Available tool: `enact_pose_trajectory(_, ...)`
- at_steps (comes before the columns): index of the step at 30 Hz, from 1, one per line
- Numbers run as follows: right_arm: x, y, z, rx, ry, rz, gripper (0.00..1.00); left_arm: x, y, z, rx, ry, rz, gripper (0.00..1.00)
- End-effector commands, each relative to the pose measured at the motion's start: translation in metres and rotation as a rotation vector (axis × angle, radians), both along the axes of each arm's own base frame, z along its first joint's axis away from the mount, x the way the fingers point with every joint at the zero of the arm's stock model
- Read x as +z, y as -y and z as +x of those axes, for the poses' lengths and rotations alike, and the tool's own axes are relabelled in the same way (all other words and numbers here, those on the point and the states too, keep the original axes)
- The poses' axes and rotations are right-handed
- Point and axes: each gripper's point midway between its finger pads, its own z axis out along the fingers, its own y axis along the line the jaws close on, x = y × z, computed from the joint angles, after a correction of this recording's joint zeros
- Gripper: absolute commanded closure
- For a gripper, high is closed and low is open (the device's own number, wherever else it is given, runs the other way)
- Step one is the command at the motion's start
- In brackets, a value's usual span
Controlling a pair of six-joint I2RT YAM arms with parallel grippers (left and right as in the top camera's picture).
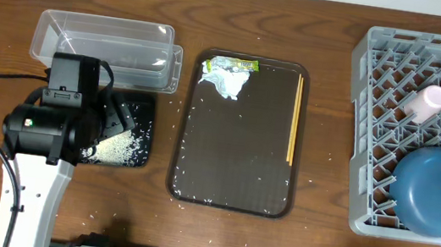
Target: Sort waste into correct bins and load items into the dishwasher rack
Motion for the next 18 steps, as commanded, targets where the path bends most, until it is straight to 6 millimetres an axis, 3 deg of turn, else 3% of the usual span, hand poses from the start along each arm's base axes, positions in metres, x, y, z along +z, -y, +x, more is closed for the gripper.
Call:
enact_pose_trajectory(1,-0.016,-0.011,0.006,0.023,0.014,0.062,0.99,0.003,-0.002,0.000,0.006,0.005,0.005,0.07)
enact_pose_trajectory(5,-0.011,-0.014,0.018,0.055,0.075,0.078,0.99,0.003,-0.002,0.000,0.006,0.006,0.005,0.07)
enact_pose_trajectory(18,-0.005,-0.019,0.031,0.068,0.142,0.107,0.98,0.003,-0.002,0.000,0.006,0.005,0.006,0.07)
